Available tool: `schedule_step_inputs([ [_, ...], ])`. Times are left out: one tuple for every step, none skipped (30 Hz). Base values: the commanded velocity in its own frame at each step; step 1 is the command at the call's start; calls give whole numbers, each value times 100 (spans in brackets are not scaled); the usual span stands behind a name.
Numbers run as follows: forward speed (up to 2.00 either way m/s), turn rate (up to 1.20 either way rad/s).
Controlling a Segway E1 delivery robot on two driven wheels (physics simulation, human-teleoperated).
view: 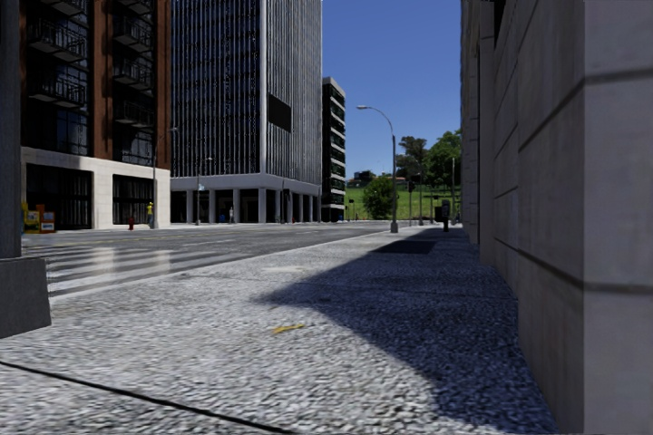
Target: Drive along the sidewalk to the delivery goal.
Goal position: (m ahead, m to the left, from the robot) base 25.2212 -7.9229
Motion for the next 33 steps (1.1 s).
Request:
schedule_step_inputs([
  [200,16],
  [200,16],
  [200,16],
  [200,16],
  [200,3],
  [200,3],
  [200,0],
  [200,0],
  [200,0],
  [200,0],
  [200,0],
  [200,0],
  [200,0],
  [200,0],
  [200,-11],
  [200,-18],
  [200,-18],
  [200,-19],
  [200,-21],
  [200,-21],
  [200,-22],
  [200,-23],
  [200,-23],
  [200,-23],
  [200,-23],
  [200,-24],
  [200,-24],
  [200,-24],
  [200,-25],
  [200,-26],
  [200,-26],
  [200,-26],
  [200,-27],
])
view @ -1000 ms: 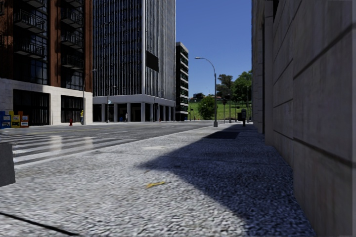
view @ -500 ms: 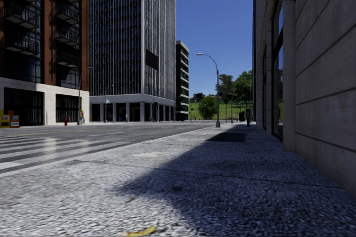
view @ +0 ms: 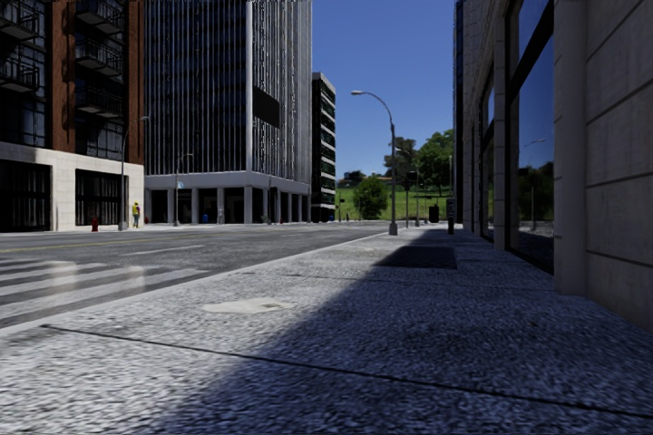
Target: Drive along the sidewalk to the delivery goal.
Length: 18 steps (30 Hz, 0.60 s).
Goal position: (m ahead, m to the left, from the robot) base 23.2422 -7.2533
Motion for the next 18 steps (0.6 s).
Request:
schedule_step_inputs([
  [200,-27],
  [200,-27],
  [200,-28],
  [200,-28],
  [200,-28],
  [200,-28],
  [200,-28],
  [200,-28],
  [200,-28],
  [200,-28],
  [200,-28],
  [200,-28],
  [200,-28],
  [200,-28],
  [200,-28],
  [200,-28],
  [200,-28],
  [200,-28],
])
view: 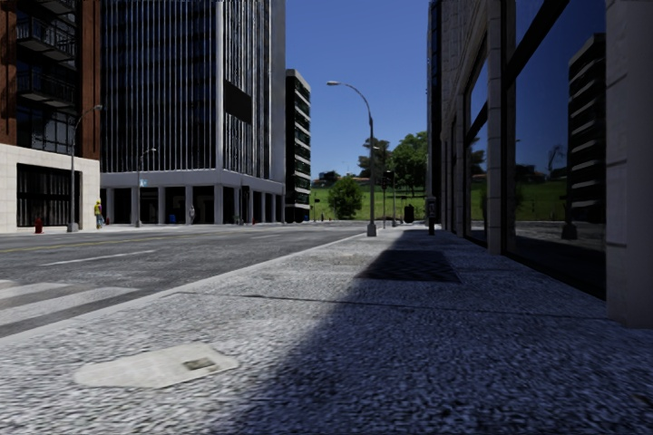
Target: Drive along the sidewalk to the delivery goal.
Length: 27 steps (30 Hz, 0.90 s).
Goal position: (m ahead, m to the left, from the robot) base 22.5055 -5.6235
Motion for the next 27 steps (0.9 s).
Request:
schedule_step_inputs([
  [200,-28],
  [200,-28],
  [200,-28],
  [200,-28],
  [200,-28],
  [200,-28],
  [200,-28],
  [200,-28],
  [200,-28],
  [200,-28],
  [200,-28],
  [200,-28],
  [200,-28],
  [200,-28],
  [200,-28],
  [200,-28],
  [200,-28],
  [200,-28],
  [200,-28],
  [200,-28],
  [200,-28],
  [200,-28],
  [200,-28],
  [200,-28],
  [200,-28],
  [200,-28],
  [200,-28],
])
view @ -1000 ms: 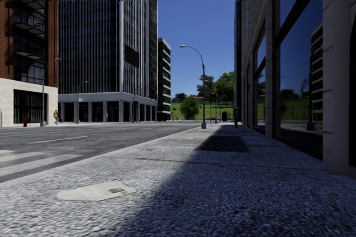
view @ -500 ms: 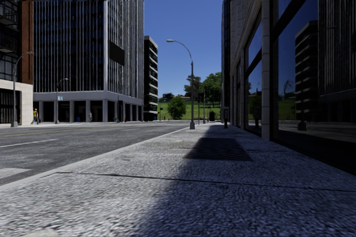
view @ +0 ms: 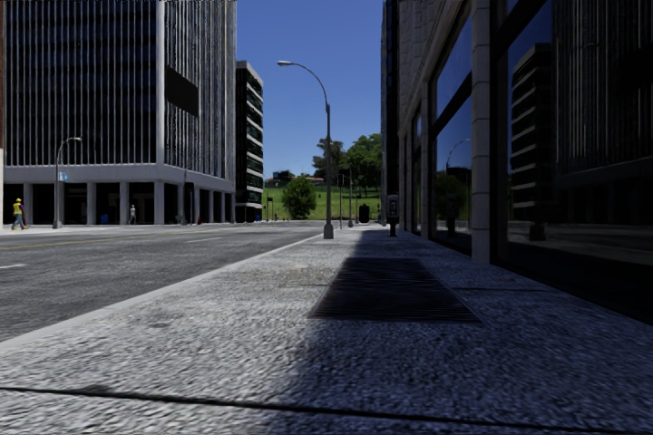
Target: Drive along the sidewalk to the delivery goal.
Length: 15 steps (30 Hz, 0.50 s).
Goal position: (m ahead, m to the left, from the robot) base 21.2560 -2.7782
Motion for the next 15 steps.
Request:
schedule_step_inputs([
  [200,-28],
  [200,-20],
  [200,0],
  [200,0],
  [200,0],
  [200,0],
  [200,0],
  [200,0],
  [200,0],
  [200,0],
  [200,0],
  [200,0],
  [200,0],
  [200,0],
  [200,0],
])
